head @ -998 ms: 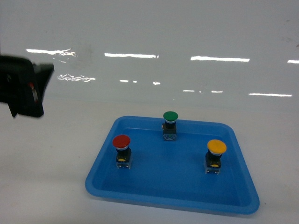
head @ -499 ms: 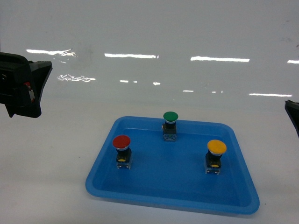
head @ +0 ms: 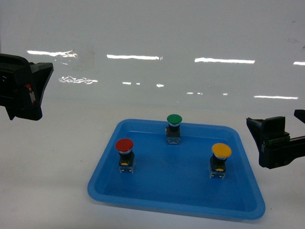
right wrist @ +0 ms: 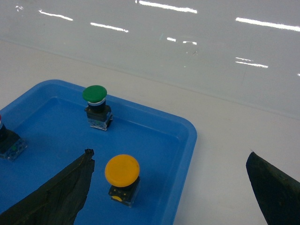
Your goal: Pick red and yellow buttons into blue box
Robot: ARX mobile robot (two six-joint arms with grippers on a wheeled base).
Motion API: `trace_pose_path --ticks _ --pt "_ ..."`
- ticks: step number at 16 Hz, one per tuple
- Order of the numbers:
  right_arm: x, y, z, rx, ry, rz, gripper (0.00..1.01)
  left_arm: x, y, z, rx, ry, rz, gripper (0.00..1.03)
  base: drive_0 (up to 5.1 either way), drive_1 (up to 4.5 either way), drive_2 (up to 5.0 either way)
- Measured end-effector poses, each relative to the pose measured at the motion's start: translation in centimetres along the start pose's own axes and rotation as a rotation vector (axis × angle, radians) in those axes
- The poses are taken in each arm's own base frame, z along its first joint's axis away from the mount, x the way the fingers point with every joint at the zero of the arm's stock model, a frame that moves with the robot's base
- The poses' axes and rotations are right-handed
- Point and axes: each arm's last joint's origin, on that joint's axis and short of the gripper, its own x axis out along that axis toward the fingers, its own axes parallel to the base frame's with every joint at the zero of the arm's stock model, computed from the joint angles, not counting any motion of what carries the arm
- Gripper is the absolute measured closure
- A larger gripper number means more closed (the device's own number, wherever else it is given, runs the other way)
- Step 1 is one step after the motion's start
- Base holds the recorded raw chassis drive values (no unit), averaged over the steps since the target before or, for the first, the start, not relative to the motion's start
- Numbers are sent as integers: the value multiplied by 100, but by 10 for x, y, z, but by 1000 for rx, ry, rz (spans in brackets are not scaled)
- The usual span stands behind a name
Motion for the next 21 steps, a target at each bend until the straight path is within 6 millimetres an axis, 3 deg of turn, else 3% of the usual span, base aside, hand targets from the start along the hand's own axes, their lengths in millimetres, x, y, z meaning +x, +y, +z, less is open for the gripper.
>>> trace_pose_path --ticks 3,4,5,6,10,21 --pt "-2 -3 0 -5 -13 -10 3 0 0 0 0 0 0 5 0 0 0" --pt "3 -3 -6 3 24 -2 7 0 0 0 0 0 0 5 0 0 0" --pt "12 -1 -11 11 57 25 1 0 0 0 0 0 0 5 0 0 0" --pt "20 6 -12 3 66 60 3 0 0 0 0 0 0 5 0 0 0" --pt "48 29 -6 -28 42 135 3 0 0 0 0 1 -1 5 0 0 0" --pt "98 29 -32 -82 152 145 3 0 0 0 0 0 -1 5 0 0 0"
